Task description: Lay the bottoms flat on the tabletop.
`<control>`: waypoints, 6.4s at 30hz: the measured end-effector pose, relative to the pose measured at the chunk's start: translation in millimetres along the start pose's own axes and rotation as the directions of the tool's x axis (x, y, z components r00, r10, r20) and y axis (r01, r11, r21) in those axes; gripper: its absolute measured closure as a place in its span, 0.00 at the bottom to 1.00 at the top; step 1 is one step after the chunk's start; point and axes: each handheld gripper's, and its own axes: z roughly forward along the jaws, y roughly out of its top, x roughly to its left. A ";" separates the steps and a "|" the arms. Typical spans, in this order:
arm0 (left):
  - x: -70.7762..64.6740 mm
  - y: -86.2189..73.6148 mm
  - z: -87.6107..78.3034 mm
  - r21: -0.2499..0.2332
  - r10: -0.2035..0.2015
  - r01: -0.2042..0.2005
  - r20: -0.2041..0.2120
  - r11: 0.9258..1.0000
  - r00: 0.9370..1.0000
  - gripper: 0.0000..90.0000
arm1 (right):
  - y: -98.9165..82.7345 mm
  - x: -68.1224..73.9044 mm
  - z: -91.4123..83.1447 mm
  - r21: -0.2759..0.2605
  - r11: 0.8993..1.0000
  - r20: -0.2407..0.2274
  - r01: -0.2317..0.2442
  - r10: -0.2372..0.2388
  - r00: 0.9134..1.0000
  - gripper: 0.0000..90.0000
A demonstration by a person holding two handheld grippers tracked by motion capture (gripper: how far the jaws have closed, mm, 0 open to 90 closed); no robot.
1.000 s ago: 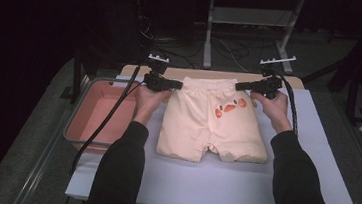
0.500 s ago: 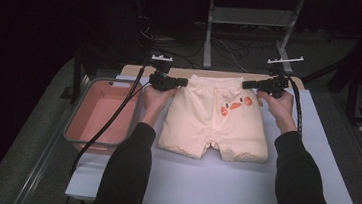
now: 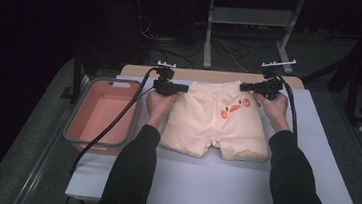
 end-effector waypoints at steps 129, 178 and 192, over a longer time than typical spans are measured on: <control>-91.1 -131.9 -54.4 0.214 0.505 -0.552 0.239 0.806 0.829 0.71 | -165.6 86.0 -63.9 0.156 0.973 -0.055 0.173 -0.166 0.985 0.39; -16.3 -31.4 -6.3 0.182 0.139 -0.131 -0.028 0.974 0.990 0.94 | -63.5 30.3 -9.1 0.068 0.990 0.007 0.123 -0.124 0.992 0.93; -3.1 -43.6 16.4 0.141 0.096 -0.087 -0.064 0.986 0.993 0.90 | -73.2 15.3 15.3 0.084 0.992 0.038 0.097 -0.101 0.994 0.93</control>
